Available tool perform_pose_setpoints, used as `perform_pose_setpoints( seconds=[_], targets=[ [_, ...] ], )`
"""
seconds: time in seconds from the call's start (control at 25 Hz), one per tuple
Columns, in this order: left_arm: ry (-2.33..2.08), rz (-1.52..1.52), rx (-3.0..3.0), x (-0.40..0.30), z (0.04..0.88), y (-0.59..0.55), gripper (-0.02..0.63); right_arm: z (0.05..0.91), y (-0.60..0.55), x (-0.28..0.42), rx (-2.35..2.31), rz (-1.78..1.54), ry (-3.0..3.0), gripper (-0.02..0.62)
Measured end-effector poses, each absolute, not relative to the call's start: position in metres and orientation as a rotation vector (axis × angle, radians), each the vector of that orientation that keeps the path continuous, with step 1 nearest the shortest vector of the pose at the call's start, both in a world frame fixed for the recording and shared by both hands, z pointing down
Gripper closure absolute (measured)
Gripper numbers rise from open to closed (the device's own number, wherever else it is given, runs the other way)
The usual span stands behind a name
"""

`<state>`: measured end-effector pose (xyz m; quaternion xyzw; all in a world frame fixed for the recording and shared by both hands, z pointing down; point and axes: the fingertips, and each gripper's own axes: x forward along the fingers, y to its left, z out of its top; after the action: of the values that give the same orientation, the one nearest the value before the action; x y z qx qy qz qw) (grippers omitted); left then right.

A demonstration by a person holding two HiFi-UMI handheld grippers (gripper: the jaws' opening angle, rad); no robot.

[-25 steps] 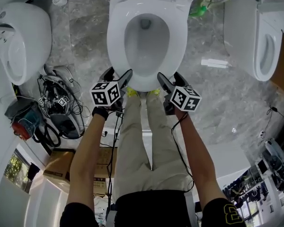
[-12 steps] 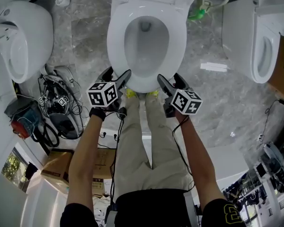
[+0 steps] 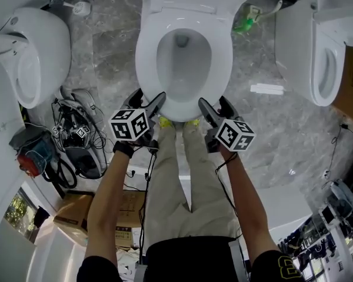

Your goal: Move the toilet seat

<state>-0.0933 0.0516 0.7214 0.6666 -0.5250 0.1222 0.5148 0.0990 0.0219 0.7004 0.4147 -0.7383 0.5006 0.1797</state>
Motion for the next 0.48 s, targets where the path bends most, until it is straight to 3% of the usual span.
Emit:
perform_pose_setpoints(
  seconds=[0.48],
  targets=[
    [-1.261,0.2,1.614,-0.097,0.687,0.033,0.225,0.665,0.005,0.098,1.189,1.417,-2.163,0.184]
  ],
)
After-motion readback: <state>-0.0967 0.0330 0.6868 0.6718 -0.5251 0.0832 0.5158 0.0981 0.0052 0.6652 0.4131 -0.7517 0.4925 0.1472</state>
